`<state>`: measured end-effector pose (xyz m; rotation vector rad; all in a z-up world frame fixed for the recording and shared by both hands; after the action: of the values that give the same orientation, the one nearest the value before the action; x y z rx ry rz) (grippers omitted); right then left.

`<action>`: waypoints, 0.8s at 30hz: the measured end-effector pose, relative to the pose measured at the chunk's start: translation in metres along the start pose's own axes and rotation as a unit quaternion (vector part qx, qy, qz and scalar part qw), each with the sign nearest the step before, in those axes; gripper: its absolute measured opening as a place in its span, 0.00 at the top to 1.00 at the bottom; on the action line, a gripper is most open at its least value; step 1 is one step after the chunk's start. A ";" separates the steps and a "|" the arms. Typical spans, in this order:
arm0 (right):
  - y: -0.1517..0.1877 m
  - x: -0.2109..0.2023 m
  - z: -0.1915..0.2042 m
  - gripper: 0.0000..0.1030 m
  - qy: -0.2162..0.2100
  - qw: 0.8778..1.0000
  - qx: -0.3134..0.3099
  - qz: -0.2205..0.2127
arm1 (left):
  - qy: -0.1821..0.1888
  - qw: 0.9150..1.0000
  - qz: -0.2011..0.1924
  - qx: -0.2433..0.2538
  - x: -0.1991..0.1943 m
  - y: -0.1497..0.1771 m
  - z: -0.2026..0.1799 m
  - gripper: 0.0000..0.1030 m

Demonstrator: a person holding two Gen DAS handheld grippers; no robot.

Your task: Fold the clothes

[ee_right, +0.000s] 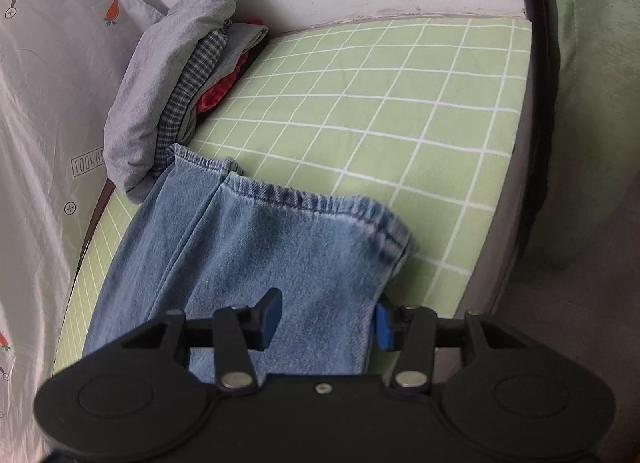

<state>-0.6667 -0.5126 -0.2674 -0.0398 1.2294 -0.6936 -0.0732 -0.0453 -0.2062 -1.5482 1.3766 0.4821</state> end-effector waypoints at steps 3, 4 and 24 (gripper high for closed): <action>0.012 -0.005 0.007 0.51 0.000 1.000 -0.009 0.012 | 0.002 1.000 0.004 -0.019 0.002 -0.005 0.018 0.38; 0.017 -0.006 0.010 0.51 0.000 1.000 -0.012 0.015 | 0.007 1.000 0.008 -0.029 0.004 -0.007 0.023 0.38; 0.083 -0.030 0.058 0.29 0.003 0.999 -0.037 0.024 | 0.042 0.999 0.032 -0.007 0.006 -0.039 0.054 0.37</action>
<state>-0.5825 -0.4502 -0.2534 -0.0693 1.2584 -0.6077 -0.0198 -0.0069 -0.2201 -1.5543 1.4946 0.4703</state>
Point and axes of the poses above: each gripper's, at about its wrist camera, not at the fingertips, and x roughly the way its jaws point, z to its left, y to its underside, the point moved 5 cm from there along x, roughly the way its jaws point, and after that the axes turned 10 degrees about y, right-handed, at the moved point
